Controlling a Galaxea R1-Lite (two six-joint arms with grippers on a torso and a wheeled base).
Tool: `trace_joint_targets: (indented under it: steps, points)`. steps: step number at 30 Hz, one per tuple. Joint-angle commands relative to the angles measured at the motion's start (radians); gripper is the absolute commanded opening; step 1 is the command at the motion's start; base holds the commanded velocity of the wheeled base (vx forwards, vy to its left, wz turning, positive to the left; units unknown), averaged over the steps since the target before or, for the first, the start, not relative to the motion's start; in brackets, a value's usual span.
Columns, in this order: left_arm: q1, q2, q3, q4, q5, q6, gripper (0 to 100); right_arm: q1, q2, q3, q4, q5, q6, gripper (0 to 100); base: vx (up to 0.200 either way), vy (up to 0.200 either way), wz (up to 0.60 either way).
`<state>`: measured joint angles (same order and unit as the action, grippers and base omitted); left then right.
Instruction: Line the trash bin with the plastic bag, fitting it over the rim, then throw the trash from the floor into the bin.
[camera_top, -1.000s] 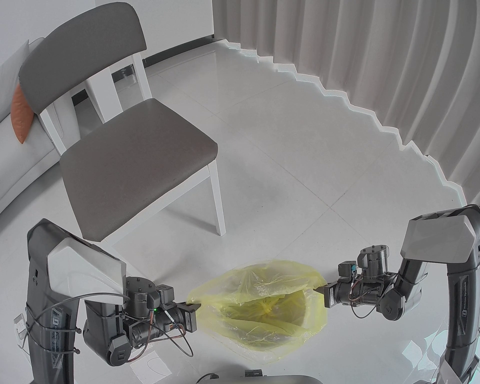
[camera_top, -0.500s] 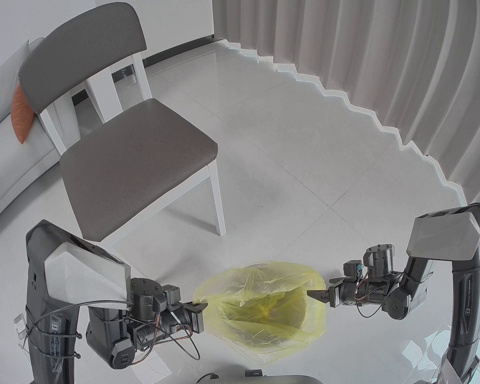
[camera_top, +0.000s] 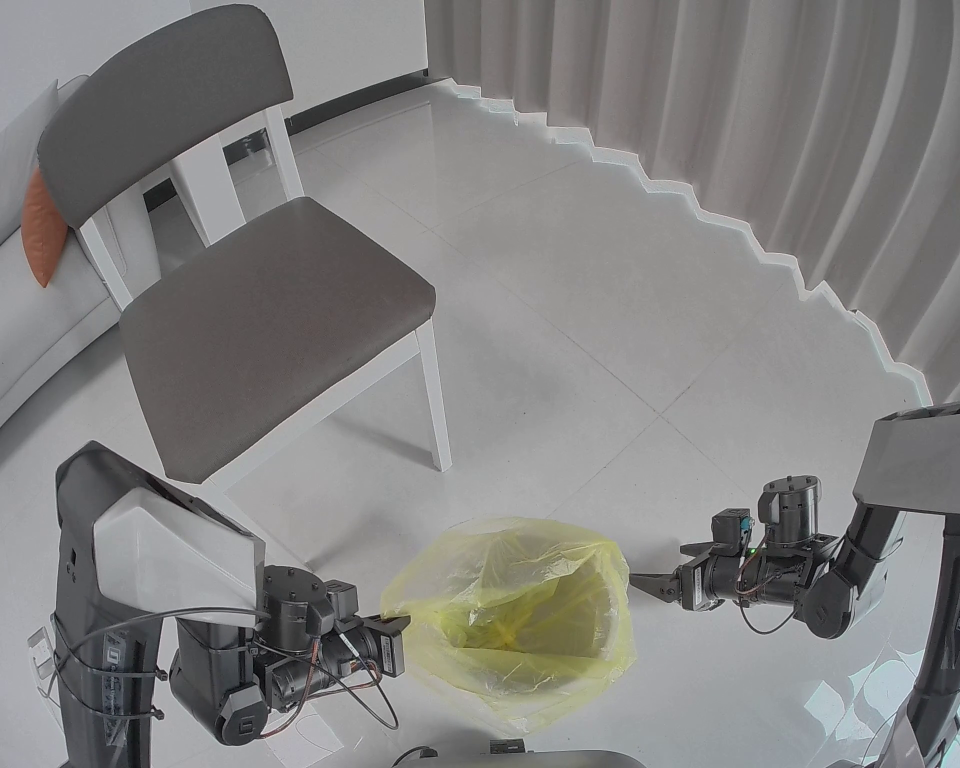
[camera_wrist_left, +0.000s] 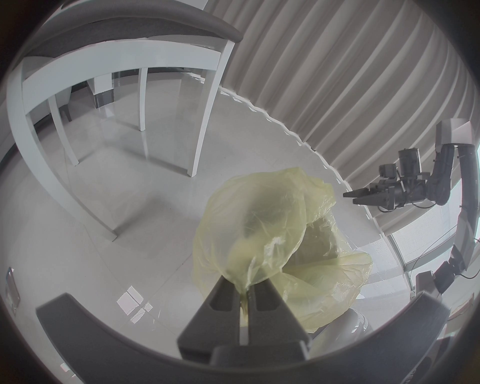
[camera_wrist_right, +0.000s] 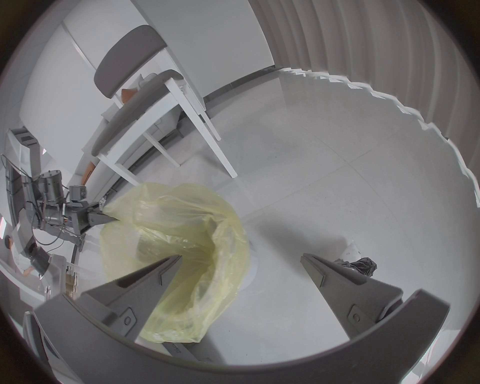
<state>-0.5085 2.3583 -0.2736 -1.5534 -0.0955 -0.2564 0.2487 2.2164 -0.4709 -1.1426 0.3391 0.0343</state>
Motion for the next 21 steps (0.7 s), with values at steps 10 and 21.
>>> trace_joint_targets:
  steps: [10, 21]
  points:
    - [-0.031, 0.019, 0.019, -0.017, 0.0, 0.008, 0, 0.069, -0.047, 0.018, 0.0, 0.0, -0.002, 100, 0.0, 0.0, 0.0]
    - [0.022, -0.007, 0.044, -0.017, 0.003, 0.008, 100, 0.096, -0.067, 0.015, 0.0, 0.0, -0.014, 100, 0.0, 0.0, 0.0]
